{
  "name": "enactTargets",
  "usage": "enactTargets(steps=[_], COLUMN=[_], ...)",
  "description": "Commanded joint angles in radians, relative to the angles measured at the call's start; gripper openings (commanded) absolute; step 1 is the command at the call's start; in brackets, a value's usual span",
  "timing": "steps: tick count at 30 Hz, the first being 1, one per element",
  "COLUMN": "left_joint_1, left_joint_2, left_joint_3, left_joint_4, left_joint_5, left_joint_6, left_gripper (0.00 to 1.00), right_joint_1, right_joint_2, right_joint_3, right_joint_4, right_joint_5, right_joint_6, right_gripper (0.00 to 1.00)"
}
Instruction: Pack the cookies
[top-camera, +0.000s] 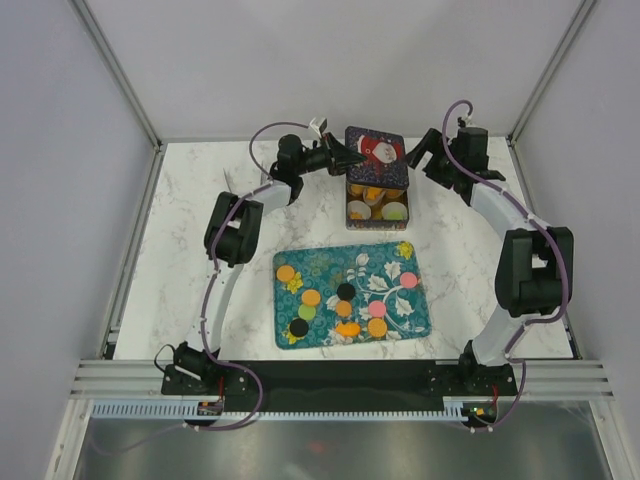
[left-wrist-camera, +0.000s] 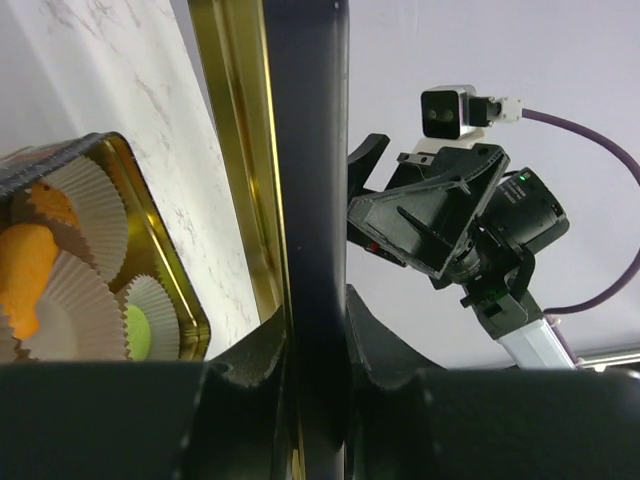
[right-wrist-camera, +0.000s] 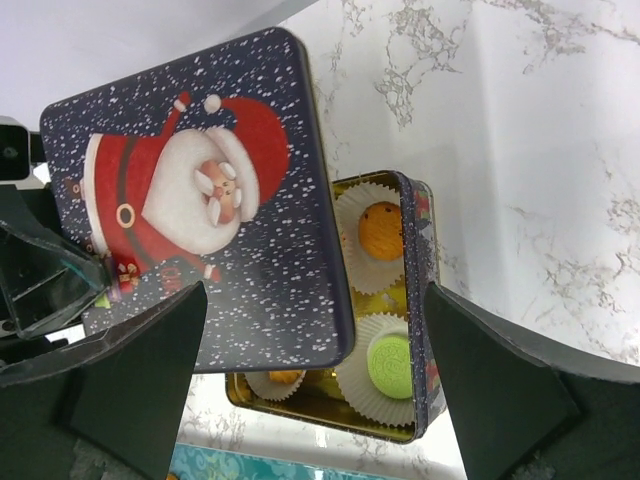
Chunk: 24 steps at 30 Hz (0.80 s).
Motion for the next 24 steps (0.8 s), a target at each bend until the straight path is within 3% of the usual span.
enactTargets(steps=[1,24], left_joint_1=[-0.024,-0.056], left_joint_2=[0.045,0.07], left_joint_3=[0.089,-0.087], left_joint_4=[0.011,0.184], left_joint_5=[-0.029,-0.022], left_joint_6=[-0.01,-0.07], left_gripper=[0.04,0.03], right_joint_1=[0.004,0.005], right_joint_2=[0.027,0.175], right_joint_3=[0.035,-0.101], right_joint_4=[0.111,0.321], right_joint_5=[-0.017,-0.071], right_joint_6=[-0.011,0.015], right_gripper=[0.98,0.98])
